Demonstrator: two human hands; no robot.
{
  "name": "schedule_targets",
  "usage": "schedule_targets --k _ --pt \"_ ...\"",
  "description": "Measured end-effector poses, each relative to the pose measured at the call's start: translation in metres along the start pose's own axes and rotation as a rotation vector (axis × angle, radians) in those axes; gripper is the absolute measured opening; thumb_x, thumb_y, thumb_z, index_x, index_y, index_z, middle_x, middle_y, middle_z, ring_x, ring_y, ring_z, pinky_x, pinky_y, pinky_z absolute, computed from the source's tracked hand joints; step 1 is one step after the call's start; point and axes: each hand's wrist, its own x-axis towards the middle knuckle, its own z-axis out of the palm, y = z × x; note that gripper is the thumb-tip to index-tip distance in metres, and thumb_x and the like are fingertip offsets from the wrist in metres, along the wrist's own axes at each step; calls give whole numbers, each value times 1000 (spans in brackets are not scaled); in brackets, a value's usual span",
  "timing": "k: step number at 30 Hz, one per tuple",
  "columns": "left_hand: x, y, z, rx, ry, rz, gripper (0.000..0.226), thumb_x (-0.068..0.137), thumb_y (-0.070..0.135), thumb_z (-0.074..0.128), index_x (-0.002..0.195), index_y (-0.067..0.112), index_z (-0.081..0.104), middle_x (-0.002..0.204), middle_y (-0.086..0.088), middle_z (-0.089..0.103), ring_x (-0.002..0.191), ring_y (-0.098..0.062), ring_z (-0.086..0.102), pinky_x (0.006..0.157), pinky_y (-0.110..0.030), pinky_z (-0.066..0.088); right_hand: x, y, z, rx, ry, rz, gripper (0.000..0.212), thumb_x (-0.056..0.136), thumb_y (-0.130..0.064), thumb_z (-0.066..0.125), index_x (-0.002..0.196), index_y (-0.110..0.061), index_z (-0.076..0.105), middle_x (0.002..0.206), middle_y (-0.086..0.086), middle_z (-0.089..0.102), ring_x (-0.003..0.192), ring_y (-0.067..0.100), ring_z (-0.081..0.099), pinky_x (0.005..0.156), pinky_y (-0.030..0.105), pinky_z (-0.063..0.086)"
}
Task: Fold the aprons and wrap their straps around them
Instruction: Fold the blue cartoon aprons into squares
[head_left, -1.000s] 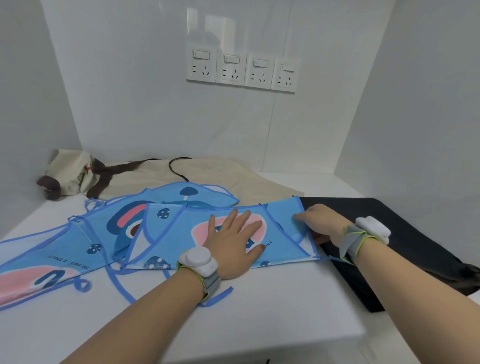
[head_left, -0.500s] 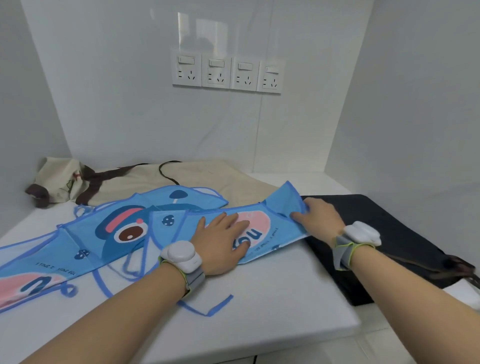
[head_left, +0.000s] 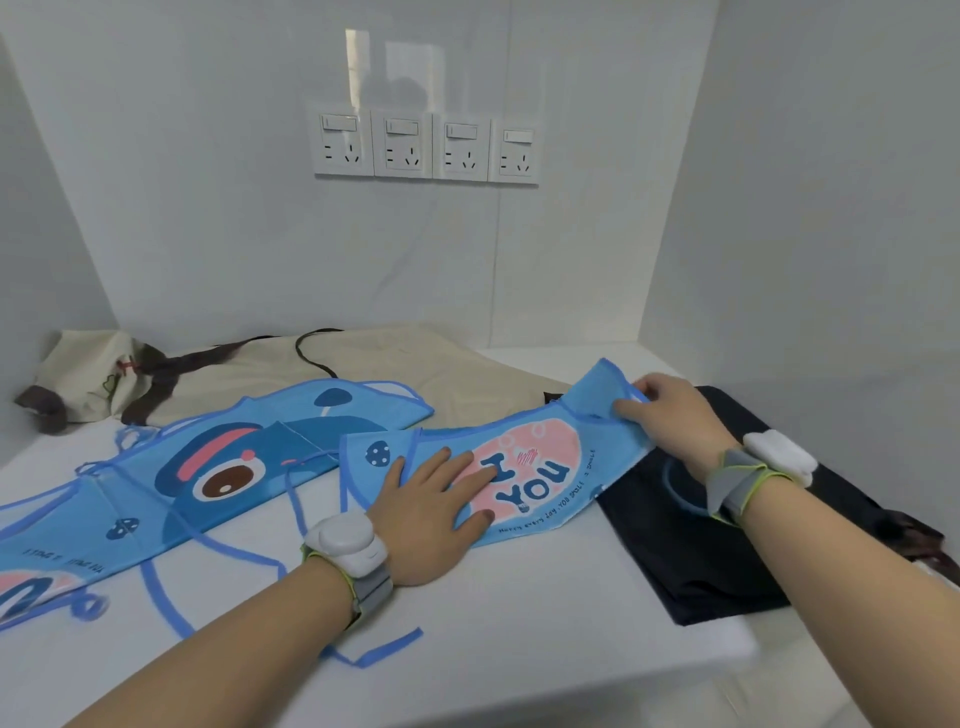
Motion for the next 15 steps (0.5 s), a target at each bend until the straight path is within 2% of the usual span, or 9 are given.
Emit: schedule_targets --k 3,6,10,12,15 --pt "0 1 -2 6 -4 -4 54 97 61 17 149 51 5 162 18 1 150 -10 -6 120 -52 -5 -5 -38 -2 -147 5 -146 15 81 -28 65 92 -17 62 91 3 66 84 25 62 73 37 50" --pt "-1 2 0 0 12 -9 53 97 61 18 148 53 5 162 18 2 150 -10 -5 119 -53 -4 -15 -75 5 -331 39 -299 14 82 -32 60 94 -23 59 91 2 65 84 29 60 67 34 46" --pt "3 1 1 32 6 10 54 95 62 18 147 56 4 160 24 -4 150 -12 0 117 -56 1 -29 -111 18 -446 33 -451 14 86 -30 56 98 -24 58 87 3 65 78 30 60 60 32 43" --pt "11 0 -8 101 9 73 60 93 60 20 149 50 6 160 23 -4 150 -14 -1 115 -60 -2 -28 -117 16 -481 48 -453 15 86 -30 55 100 -24 58 88 4 65 79 31 59 60 32 41" --pt "20 5 -15 118 7 209 64 95 54 23 154 36 7 161 19 2 150 -11 -3 116 -60 -7 -18 -100 0 -503 82 -329 16 83 -27 55 99 -24 58 94 7 65 84 34 59 64 33 41"
